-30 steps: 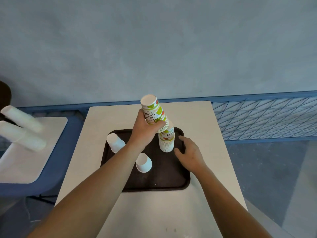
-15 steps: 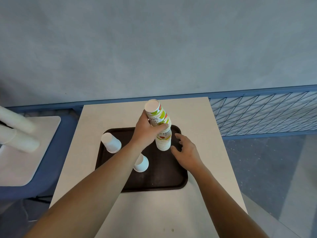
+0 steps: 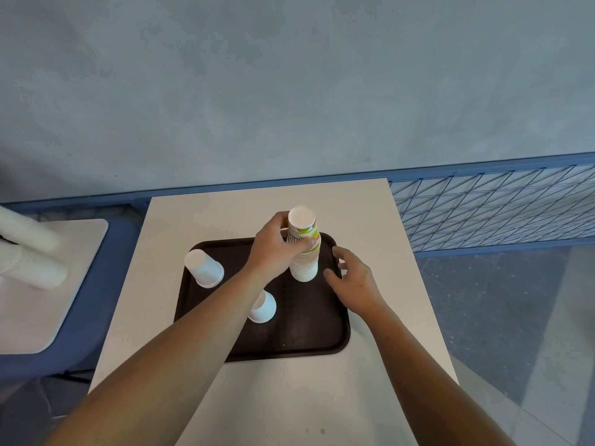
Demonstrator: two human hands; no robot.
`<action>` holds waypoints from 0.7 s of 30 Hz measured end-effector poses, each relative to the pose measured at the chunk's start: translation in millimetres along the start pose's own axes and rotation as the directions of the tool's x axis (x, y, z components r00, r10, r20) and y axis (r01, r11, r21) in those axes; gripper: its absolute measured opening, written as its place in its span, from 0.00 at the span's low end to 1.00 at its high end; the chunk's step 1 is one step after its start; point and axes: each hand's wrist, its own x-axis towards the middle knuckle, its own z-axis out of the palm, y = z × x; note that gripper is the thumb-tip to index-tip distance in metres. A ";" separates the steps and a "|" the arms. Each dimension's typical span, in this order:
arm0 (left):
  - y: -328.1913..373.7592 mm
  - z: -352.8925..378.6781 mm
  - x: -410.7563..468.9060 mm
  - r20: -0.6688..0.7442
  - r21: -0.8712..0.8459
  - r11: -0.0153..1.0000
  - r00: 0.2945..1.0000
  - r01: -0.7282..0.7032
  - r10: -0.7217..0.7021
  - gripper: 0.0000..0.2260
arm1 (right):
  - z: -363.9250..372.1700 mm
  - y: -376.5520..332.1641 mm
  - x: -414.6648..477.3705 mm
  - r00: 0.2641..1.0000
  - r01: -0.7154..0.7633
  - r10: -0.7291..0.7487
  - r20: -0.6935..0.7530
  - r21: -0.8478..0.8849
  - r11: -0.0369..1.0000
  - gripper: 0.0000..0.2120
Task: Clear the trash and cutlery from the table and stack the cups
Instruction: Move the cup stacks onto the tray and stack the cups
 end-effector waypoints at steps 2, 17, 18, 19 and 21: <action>-0.2 1.0 1.4 -0.001 0.004 1.000 1.000 0.001 -0.001 0.28 | -0.1 0.1 -0.8 1.000 -0.016 0.016 0.003 0.015 1.000 0.29; 7.1 6.1 -0.5 0.001 0.087 0.996 1.000 -0.013 0.012 0.30 | -10.0 2.1 -9.9 0.999 -0.038 0.038 0.002 0.040 0.998 0.27; 7.3 6.2 -2.5 0.000 0.092 0.996 1.000 -0.011 0.011 0.31 | -10.1 1.3 -10.6 0.999 -0.034 0.034 -0.001 0.048 0.998 0.27; 7.1 6.2 -5.0 0.000 0.092 0.996 1.000 -0.009 0.009 0.33 | -9.9 0.4 -11.9 1.000 -0.030 0.031 -0.004 0.057 0.998 0.28; 5.5 5.8 -11.0 -0.011 0.083 0.997 1.000 0.006 -0.005 0.38 | -8.8 -1.4 -15.5 1.000 -0.028 0.029 -0.012 0.078 0.997 0.28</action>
